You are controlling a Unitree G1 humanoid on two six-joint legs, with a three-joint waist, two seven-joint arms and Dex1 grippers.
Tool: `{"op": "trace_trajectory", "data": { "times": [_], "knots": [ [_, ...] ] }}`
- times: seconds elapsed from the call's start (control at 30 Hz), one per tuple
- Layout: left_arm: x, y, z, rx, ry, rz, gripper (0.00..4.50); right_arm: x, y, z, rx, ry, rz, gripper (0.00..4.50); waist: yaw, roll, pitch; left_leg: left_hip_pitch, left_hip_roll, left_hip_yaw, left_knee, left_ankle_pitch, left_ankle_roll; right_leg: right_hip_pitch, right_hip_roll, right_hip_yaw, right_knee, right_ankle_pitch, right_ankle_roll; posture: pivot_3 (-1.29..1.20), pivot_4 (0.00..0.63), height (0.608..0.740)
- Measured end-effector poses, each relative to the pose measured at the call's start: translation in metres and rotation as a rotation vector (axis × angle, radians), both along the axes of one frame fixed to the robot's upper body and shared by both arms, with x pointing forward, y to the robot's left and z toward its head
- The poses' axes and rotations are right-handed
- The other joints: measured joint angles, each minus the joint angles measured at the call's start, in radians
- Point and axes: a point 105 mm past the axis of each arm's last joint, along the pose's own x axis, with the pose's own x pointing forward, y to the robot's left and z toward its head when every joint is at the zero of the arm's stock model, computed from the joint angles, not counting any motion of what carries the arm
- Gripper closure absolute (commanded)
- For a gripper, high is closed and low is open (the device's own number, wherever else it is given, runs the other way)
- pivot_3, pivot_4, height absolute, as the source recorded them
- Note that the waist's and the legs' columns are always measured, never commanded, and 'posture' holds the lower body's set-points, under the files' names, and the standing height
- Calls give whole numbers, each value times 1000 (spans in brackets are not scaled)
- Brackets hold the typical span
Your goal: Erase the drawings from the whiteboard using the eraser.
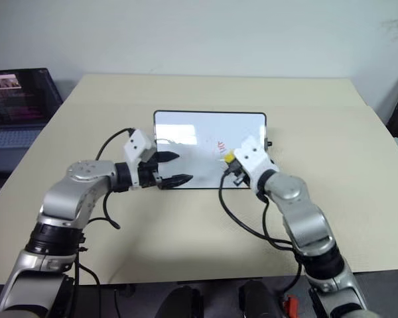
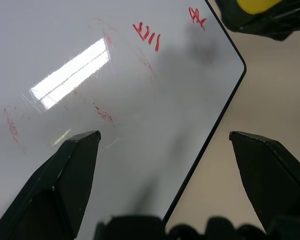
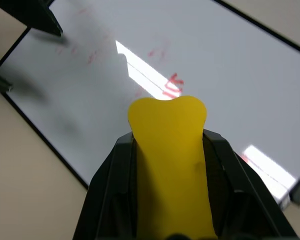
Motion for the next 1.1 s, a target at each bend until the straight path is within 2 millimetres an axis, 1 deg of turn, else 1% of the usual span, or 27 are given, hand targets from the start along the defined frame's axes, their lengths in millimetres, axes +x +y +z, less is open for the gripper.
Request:
{"op": "trace_trajectory", "data": {
  "times": [0.07,0.2,0.27,0.33,0.4,0.47,0.6,0.67,0.73,0.8,0.93,1.03,1.1],
  "knots": [
    [0,1,-1,7,2,2,0,14,8,3,-38,-29,10,3141,0,0,0,0,0,0,0,0,0,0,0,0,0,0,0,0,150,740],
    [0,1,-4,17,6,3,0,41,14,5,-96,-65,1,3141,1,0,0,0,0,0,0,0,0,0,-1,0,0,0,0,0,150,740],
    [-1,2,-5,20,10,1,0,50,14,5,-120,-83,-2,3141,1,0,0,-1,0,0,0,0,0,0,-1,0,-1,0,0,0,150,740],
    [-1,2,-6,20,13,0,0,55,14,1,-141,-87,0,3141,1,0,0,-1,0,1,0,0,0,0,-1,0,-1,0,0,0,150,740],
    [-2,2,-7,21,17,-2,0,57,15,-6,-178,-80,14,3141,1,0,0,-1,0,1,0,0,0,0,-2,0,-1,0,0,0,150,740],
    [-3,2,-8,21,20,-3,0,55,17,-9,-207,-82,40,3141,1,0,0,-1,0,0,0,0,0,0,-5,0,0,0,0,0,150,740],
    [-4,2,-9,24,22,-3,0,46,14,-25,-307,-51,103,3141,2,0,0,2,0,0,1,0,0,2,-5,-1,1,0,0,0,150,740],
    [-5,2,-10,24,25,-3,0,45,15,-28,-345,-47,121,3141,2,0,0,2,0,0,1,0,0,3,-5,-1,1,0,0,0,150,740],
    [-5,2,-10,24,24,-5,0,48,17,-27,-351,-60,117,3141,1,0,0,3,0,0,1,0,0,3,-4,-1,1,1,0,0,150,740],
    [-5,1,-10,24,23,-7,0,54,19,-21,-356,-94,96,3141,-1,0,0,3,0,0,1,1,0,3,-4,0,2,1,-1,0,150,740],
    [-7,-1,-10,27,24,-18,0,72,12,3,-346,-170,11,3141,1,0,0,3,0,0,1,1,1,3,-4,-1,2,2,-1,0,150,740],
    [-10,-1,-13,29,34,-22,0,72,12,5,-345,-175,17,3141,1,0,0,3,0,0,1,1,1,3,-4,0,1,2,-1,0,150,740],
    [-11,-1,-15,30,42,-20,0,69,14,3,-353,-165,36,3142,1,0,0,2,0,0,1,1,1,3,-5,-1,1,2,-1,0,150,740]
  ]
}}
